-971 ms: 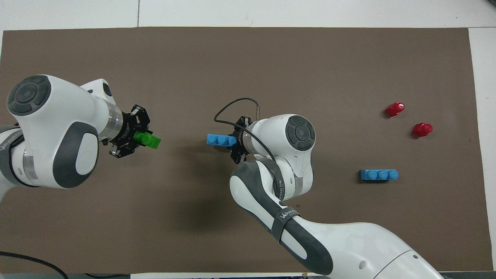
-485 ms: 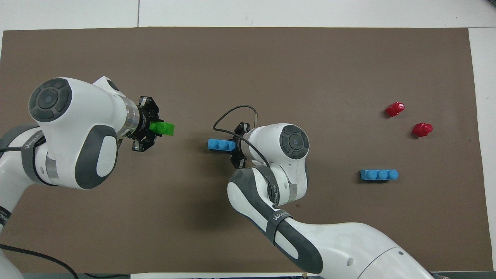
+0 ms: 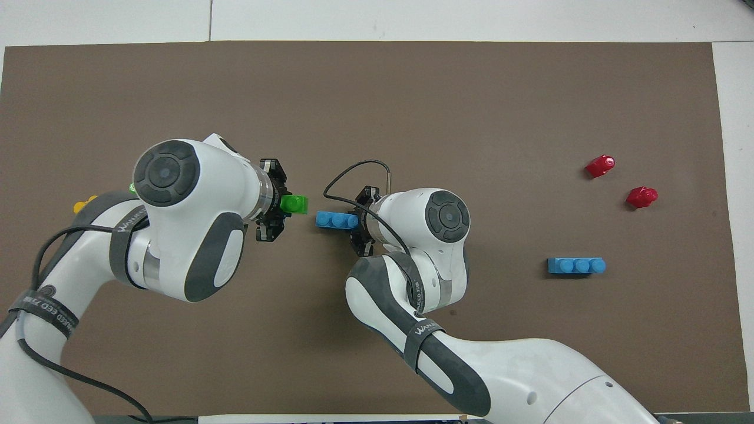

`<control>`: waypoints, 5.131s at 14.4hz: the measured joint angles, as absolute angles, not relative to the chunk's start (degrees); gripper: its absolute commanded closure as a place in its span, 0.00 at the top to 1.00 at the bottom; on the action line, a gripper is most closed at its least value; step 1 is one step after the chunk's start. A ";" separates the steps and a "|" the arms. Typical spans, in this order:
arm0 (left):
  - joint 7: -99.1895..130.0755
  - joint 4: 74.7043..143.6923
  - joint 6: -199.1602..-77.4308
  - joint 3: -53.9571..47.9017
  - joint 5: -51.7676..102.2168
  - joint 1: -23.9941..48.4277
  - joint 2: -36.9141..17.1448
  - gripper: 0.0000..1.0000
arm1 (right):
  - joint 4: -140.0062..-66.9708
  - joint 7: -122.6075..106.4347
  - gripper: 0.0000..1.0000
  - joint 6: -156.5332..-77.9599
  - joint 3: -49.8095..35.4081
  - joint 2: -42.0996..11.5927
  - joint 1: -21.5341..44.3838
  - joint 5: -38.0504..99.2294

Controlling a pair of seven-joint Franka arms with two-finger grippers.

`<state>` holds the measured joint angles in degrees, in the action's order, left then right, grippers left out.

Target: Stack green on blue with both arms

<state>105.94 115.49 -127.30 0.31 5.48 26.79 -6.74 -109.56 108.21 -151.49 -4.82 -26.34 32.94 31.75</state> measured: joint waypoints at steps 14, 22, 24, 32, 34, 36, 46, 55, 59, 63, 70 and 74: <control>116.89 106.86 -123.99 0.40 3.17 31.46 -16.46 0.00 | -109.57 108.19 0.00 -151.52 -4.82 -26.34 32.94 31.75; 117.00 107.74 -124.05 0.33 3.18 31.46 -16.47 0.00 | -109.58 108.16 0.00 -151.54 -4.82 -26.33 32.94 31.75; 117.07 108.02 -124.54 0.27 3.27 31.46 -16.40 0.00 | -109.61 108.16 0.00 -151.58 -4.82 -26.33 32.94 31.75; 117.43 110.08 -128.17 0.02 3.59 32.78 -15.55 0.00 | -109.64 108.15 0.00 -151.64 -4.82 -26.33 32.94 31.75; 117.43 111.97 -130.18 0.02 3.72 32.78 -14.51 0.00 | -109.65 108.14 0.00 -151.66 -4.83 -26.33 32.94 31.75; 117.43 112.98 -131.03 0.04 3.75 32.78 -13.89 0.00 | -109.65 108.10 0.00 -151.67 -4.83 -26.33 32.94 31.75; 113.05 113.44 -130.66 0.32 3.78 32.65 -13.51 0.00 | -109.67 108.10 0.00 -151.70 -4.84 -26.33 32.94 31.75; 111.44 114.38 -132.15 -0.14 4.18 32.73 -14.88 0.99 | -109.72 107.72 0.00 -151.90 -4.90 -26.32 33.03 31.78; 111.06 114.70 -131.85 0.78 4.01 32.59 -15.11 1.00 | -109.73 107.71 0.06 -151.90 -4.89 -26.31 33.03 31.78; 106.40 111.99 -125.74 1.38 3.70 31.73 -12.53 1.00 | -110.13 107.71 1.00 -151.90 -4.61 -26.40 32.95 31.78; 80.44 109.80 -113.06 1.75 3.62 22.62 -2.11 1.00 | -109.60 107.50 1.00 -149.35 -3.95 -26.13 30.46 31.78; 59.41 109.90 -108.61 1.99 3.55 13.42 1.75 1.00 | -106.38 105.52 1.00 -140.92 -3.89 -22.80 24.12 31.78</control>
